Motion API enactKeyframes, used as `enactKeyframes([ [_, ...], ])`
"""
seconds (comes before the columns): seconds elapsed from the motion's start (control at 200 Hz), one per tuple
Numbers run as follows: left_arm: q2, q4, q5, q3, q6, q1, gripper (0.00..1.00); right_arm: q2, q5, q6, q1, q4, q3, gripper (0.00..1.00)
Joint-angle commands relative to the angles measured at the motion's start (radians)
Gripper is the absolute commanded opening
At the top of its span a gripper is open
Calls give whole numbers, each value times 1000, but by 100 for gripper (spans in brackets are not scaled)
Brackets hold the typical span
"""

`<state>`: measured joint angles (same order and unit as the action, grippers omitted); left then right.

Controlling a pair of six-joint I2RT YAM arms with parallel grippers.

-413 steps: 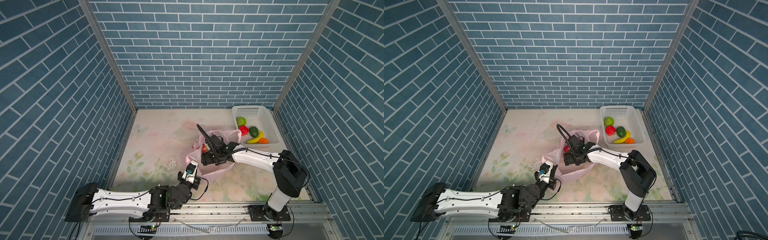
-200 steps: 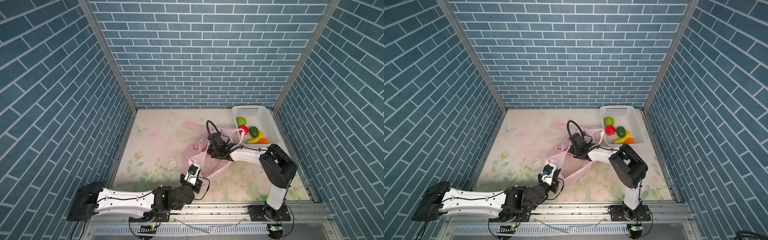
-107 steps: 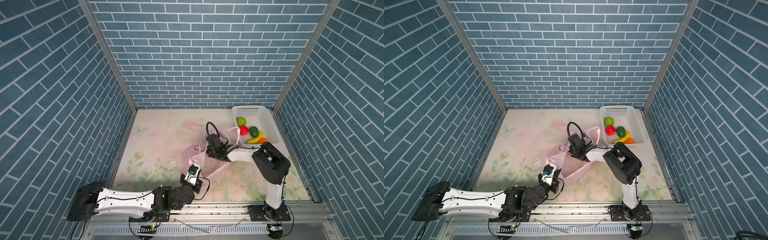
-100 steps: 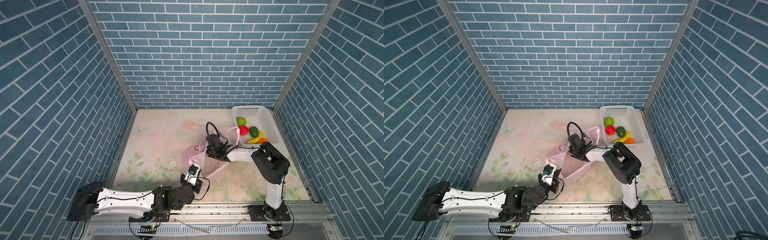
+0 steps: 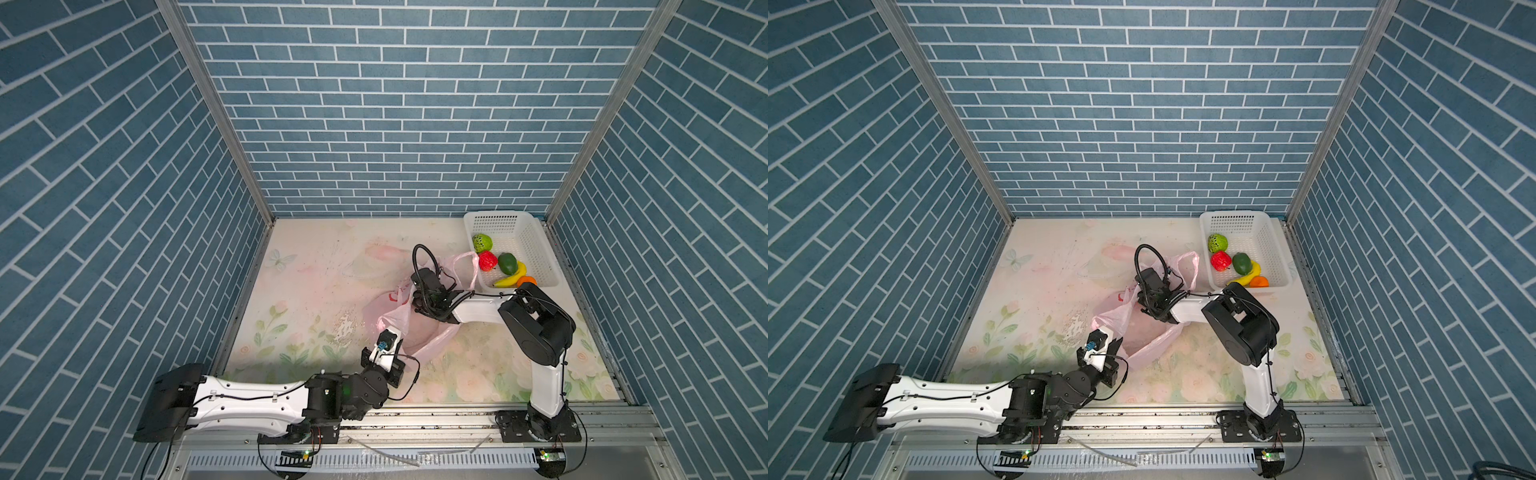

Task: Untie the knot of the plastic bag and take out the fruit
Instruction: Pick up the fruit from the plastic bag.

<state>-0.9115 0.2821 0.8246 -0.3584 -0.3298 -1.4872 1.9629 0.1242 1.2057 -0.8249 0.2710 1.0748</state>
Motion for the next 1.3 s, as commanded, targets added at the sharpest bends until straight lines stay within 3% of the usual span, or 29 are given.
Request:
enactKeyframes([
  [0.0,1,-8,10,8,-10,-1,3,-71,10,0,-10,8,-48,43],
  [0.515,11,10,57,8,22,-1,3,-506,8,-106,-75,-342,-202,41],
  [0.67,19,-3,62,1,29,-1,3,-632,1,-180,-75,-494,-160,41],
  [0.93,10,3,63,-1,34,-1,3,-742,24,-320,-64,-746,43,41],
  [1.065,5,7,62,-5,39,-1,3,-767,-2,-359,3,-780,111,41],
  [1.295,15,0,62,-1,39,-2,3,-773,-72,-442,209,-781,206,41],
])
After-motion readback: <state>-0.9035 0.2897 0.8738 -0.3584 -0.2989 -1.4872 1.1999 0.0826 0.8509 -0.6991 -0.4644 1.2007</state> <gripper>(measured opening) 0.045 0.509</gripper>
